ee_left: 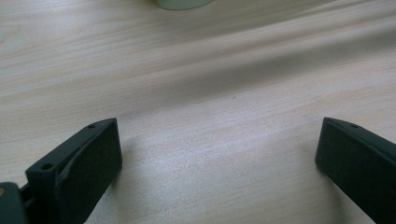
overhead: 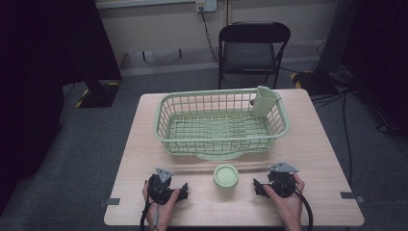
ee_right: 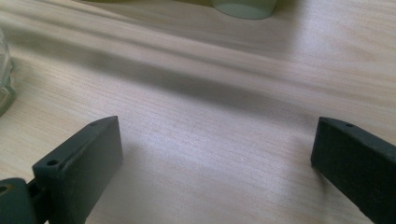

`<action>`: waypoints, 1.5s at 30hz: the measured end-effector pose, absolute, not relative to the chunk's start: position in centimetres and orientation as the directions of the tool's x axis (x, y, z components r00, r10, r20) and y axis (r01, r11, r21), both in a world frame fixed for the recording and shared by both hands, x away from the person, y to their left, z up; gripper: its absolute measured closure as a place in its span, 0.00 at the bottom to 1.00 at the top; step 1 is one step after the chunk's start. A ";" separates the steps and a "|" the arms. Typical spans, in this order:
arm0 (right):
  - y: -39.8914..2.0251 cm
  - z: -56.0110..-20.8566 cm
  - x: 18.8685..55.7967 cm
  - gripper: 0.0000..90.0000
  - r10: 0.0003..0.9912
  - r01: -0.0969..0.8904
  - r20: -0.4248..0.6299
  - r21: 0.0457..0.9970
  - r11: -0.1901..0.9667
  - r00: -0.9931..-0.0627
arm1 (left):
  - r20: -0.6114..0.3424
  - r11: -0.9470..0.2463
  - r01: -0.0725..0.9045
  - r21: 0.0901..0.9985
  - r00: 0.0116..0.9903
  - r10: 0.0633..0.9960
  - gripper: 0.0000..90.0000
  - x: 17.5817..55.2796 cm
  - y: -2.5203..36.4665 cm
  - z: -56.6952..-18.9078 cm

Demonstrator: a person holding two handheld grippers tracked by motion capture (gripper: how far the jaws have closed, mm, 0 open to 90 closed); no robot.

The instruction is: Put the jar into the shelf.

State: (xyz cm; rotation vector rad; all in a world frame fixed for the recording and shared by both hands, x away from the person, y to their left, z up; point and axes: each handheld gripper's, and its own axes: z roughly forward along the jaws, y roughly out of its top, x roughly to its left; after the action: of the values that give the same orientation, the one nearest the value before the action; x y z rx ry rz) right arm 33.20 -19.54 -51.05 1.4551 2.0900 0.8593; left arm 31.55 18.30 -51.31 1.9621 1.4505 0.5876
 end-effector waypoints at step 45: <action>-17.9 -46.7 31.6 0.03 0.882 0.602 -0.042 0.716 0.353 -0.468 | -0.011 -0.202 0.678 0.707 0.297 0.955 0.00 31.6 18.3 -51.3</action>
State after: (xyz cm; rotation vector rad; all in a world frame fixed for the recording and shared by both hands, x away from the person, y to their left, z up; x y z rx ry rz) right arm 31.55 -17.88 -46.70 1.2956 2.1981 0.8962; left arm 31.55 18.29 -51.31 1.9609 1.4510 0.5875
